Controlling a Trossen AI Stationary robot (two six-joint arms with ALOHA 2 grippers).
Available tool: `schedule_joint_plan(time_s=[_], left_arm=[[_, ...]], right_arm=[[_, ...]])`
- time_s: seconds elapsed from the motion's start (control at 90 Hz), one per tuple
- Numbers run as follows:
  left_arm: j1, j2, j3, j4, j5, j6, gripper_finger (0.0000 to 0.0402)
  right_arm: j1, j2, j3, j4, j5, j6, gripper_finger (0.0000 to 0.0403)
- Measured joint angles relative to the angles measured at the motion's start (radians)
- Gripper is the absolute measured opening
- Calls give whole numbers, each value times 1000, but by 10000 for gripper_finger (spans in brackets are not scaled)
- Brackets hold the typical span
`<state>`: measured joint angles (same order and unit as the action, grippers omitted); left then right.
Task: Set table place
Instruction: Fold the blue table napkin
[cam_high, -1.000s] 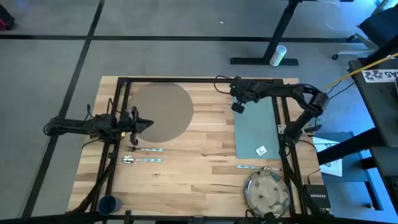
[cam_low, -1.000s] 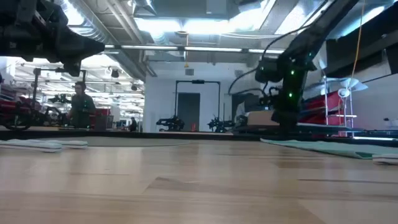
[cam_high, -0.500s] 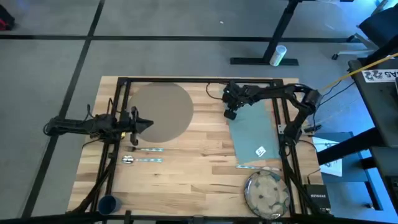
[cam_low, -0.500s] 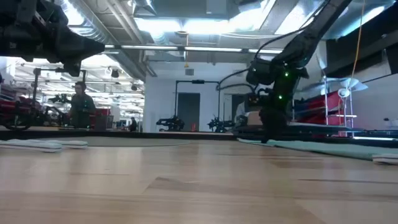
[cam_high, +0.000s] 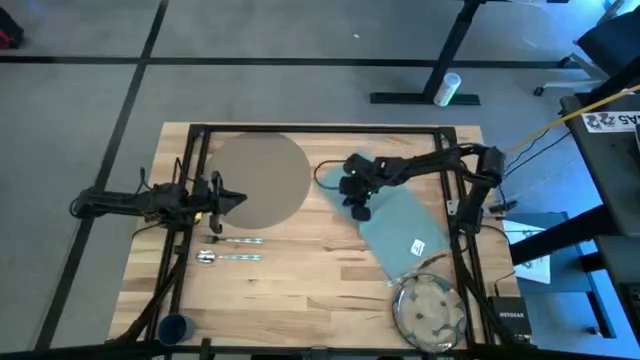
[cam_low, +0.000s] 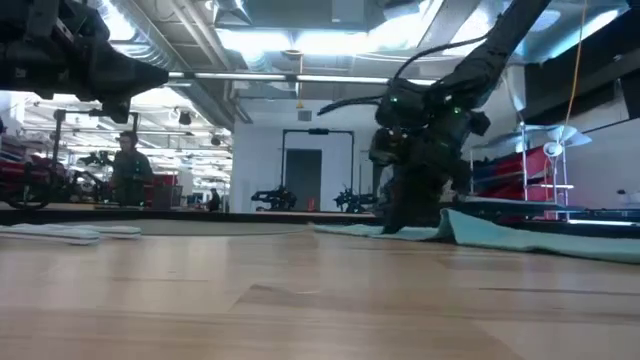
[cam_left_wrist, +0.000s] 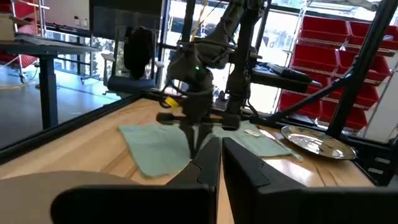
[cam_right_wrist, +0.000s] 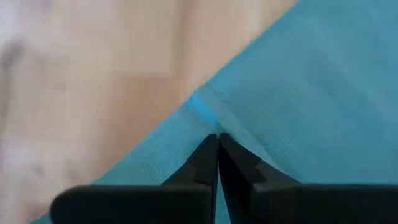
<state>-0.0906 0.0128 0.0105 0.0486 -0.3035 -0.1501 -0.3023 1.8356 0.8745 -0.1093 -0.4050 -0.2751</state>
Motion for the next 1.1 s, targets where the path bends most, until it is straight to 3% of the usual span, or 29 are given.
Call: schedule_joint_plan(time_s=[0.222, 0.422, 0.722, 0.933, 1.1], left_arm=[[0, 74, 0, 0, -8, -24, 0], [0, 196, 0, 31, -17, -61, 0], [14, 473, 89, 125, -14, -33, 0], [52, 746, 234, 125, 31, 34, 0], [98, 936, 331, 132, 73, 80, 0]], right_arm=[[76, 67, -1, 207, -88, -17, 0], [104, 55, 108, 169, -114, -75, 0], [137, 50, 431, -176, -116, -285, 0], [200, 48, 641, -529, -12, -445, 0], [287, 47, 712, -735, 102, -492, 0]])
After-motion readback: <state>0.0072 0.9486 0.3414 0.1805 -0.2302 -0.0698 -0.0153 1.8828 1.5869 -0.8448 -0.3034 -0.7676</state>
